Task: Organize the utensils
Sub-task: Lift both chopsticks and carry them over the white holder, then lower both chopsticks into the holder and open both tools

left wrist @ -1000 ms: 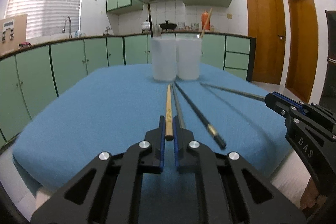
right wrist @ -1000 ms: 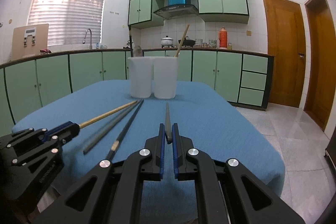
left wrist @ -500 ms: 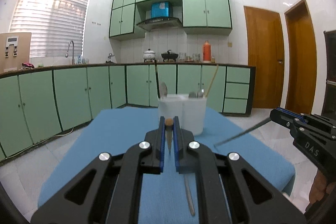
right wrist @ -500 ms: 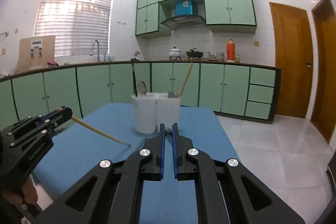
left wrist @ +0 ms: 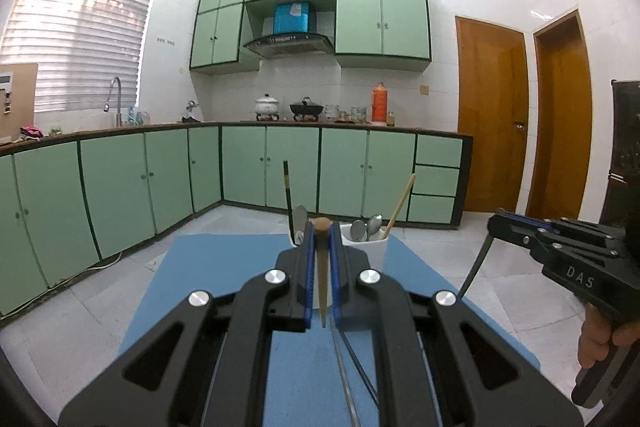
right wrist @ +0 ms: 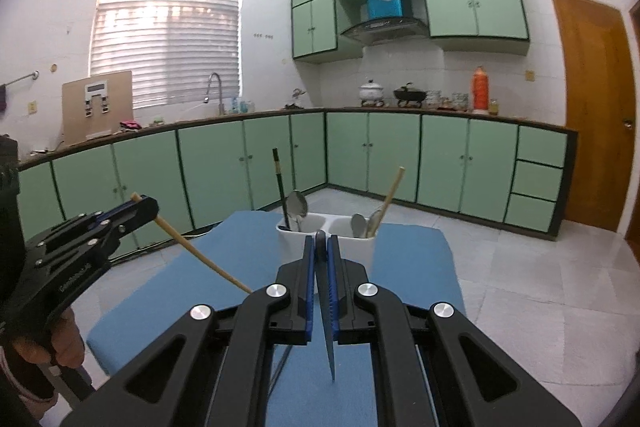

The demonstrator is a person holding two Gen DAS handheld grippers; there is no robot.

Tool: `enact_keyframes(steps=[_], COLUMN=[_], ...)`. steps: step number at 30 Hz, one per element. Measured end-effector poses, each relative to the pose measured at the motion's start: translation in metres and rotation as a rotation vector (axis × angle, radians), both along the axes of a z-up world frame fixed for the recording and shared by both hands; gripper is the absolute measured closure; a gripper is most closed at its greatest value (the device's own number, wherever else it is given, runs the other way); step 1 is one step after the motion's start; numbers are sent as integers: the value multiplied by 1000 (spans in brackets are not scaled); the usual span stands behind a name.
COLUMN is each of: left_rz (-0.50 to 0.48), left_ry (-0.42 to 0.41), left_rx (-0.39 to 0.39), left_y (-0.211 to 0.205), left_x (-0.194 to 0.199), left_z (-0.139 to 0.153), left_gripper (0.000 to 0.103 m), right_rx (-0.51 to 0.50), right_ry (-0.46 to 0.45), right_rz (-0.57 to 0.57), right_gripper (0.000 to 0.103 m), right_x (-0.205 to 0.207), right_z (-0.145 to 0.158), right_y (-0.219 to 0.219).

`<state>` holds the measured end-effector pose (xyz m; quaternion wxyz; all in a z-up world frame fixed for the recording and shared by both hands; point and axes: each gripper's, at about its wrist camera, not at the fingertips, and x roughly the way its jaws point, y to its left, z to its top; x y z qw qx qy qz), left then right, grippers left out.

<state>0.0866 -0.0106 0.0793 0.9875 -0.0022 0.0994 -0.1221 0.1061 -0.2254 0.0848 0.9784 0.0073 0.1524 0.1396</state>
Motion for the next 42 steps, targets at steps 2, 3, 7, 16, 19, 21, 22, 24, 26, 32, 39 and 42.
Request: enact_keyframes(steps=[2, 3, 7, 16, 19, 21, 22, 24, 26, 32, 39, 42], left_rz=[-14, -22, -37, -83, -92, -92, -92, -97, -99, -79, -71, -71], left_ry=[24, 36, 82, 178, 171, 158, 154, 145, 123, 55, 115, 152], left_rx=[8, 12, 34, 40, 35, 45, 49, 39, 25, 5, 32, 41], left_y=[-1, -1, 1, 10, 10, 8, 6, 6, 5, 1, -13, -17], left_x=[7, 10, 22, 51, 56, 59, 61, 68, 73, 99, 154, 175], left_z=[7, 10, 20, 43, 55, 64, 67, 80, 93, 123, 110, 97], left_gripper=[97, 97, 97, 97, 97, 97, 97, 97, 97, 97, 97, 97], right_rx=[1, 0, -24, -4, 8, 22, 28, 42, 54, 58, 62, 76], right_ry=[5, 5, -2, -36, -45, -51, -56, -70, -87, -143, -158, -141], right_rz=[18, 21, 25, 26, 25, 30, 31, 31, 30, 9, -16, -20], right_gripper=[97, 97, 97, 97, 97, 97, 97, 97, 97, 97, 97, 97], right_x=[6, 8, 20, 32, 43, 51, 56, 64, 72, 106, 161, 180], right_z=[7, 8, 19, 33, 45, 55, 62, 76, 87, 121, 123, 109], right_y=[1, 1, 0, 0, -2, -4, -4, -5, -7, -3, 2, 2])
